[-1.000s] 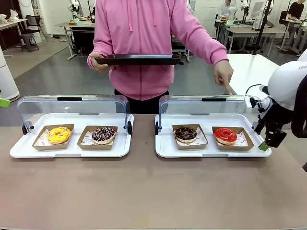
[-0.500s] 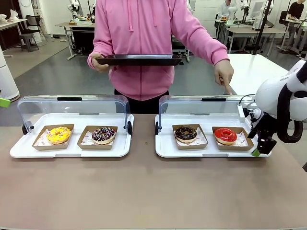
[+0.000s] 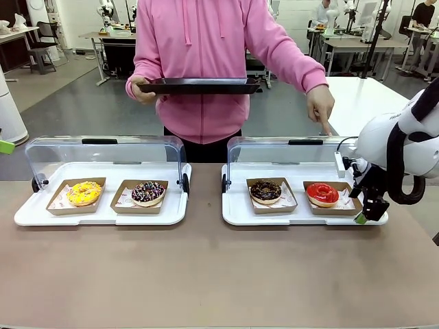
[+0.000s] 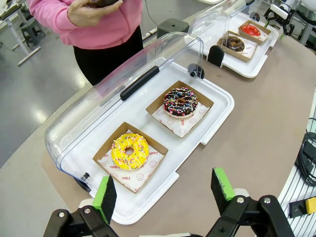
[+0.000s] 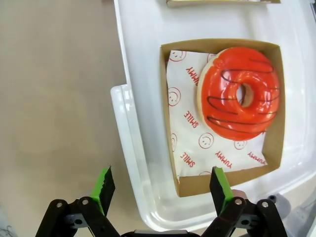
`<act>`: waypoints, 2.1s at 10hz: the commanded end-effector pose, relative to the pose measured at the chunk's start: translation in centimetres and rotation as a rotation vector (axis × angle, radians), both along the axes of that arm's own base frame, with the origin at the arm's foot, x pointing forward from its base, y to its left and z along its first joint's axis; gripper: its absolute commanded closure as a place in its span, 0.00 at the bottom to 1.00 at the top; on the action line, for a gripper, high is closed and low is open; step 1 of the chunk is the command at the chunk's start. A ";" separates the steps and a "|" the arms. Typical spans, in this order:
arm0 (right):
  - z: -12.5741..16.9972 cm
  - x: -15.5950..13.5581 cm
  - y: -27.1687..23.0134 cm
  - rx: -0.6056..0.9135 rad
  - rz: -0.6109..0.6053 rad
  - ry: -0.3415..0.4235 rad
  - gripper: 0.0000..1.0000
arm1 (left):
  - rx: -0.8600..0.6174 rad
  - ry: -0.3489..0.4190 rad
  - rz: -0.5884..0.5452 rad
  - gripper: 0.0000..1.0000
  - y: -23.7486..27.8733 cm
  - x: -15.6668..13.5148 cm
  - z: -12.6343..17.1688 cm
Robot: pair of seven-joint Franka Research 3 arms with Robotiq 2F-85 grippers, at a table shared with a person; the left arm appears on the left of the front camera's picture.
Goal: Provide the desired donut to the person.
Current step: Pick up and lift the Paper togo box containing the Donut pointed at by the person.
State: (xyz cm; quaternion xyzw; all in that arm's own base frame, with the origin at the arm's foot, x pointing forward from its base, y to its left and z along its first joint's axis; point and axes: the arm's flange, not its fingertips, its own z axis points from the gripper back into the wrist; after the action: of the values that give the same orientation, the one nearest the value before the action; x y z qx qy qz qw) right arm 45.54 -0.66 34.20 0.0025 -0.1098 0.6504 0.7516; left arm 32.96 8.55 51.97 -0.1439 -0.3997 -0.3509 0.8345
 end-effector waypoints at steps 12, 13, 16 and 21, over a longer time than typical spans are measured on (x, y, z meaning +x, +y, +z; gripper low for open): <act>-2.2 2.0 -0.4 -0.063 0.048 -0.132 1.00 | -0.011 0.000 0.004 0.00 0.1 0.0 0.0; -2.3 2.1 -0.5 -0.063 0.046 -0.112 1.00 | -0.011 0.000 0.004 0.00 0.1 0.0 0.0; -1.7 1.9 -0.8 -0.027 0.064 -0.063 1.00 | -0.011 0.000 0.004 0.00 0.1 0.0 0.0; 0.3 -0.1 -0.1 -0.035 0.083 -0.072 1.00 | -0.011 0.000 0.004 0.00 0.1 0.0 0.0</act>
State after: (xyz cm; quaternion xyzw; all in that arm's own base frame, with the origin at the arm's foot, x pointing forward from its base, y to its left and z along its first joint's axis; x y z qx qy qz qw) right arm 46.29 -0.56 34.17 -0.0284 -0.1231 0.6775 0.7246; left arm 32.96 8.55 51.97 -0.1439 -0.3997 -0.3509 0.8345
